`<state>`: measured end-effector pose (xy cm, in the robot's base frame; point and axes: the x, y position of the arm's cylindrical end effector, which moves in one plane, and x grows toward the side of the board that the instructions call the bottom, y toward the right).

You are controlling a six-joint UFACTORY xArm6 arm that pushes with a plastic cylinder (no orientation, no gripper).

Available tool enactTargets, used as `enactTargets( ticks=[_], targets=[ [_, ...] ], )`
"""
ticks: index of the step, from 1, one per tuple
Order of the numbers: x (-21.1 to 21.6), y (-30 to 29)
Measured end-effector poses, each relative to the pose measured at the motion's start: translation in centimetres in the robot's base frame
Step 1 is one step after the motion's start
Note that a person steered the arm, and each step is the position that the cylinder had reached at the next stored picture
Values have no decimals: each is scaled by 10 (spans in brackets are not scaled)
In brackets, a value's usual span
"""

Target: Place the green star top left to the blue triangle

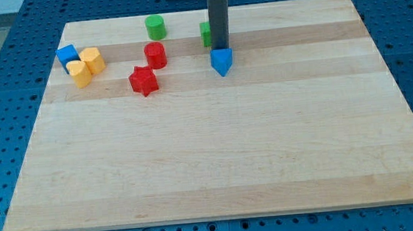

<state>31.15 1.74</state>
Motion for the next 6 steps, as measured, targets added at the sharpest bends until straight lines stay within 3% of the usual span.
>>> enactTargets(
  ticks=[2,4,5,6],
  targets=[
    [-27,67],
    [-51,1],
    [-41,25],
    [18,95]
  ],
)
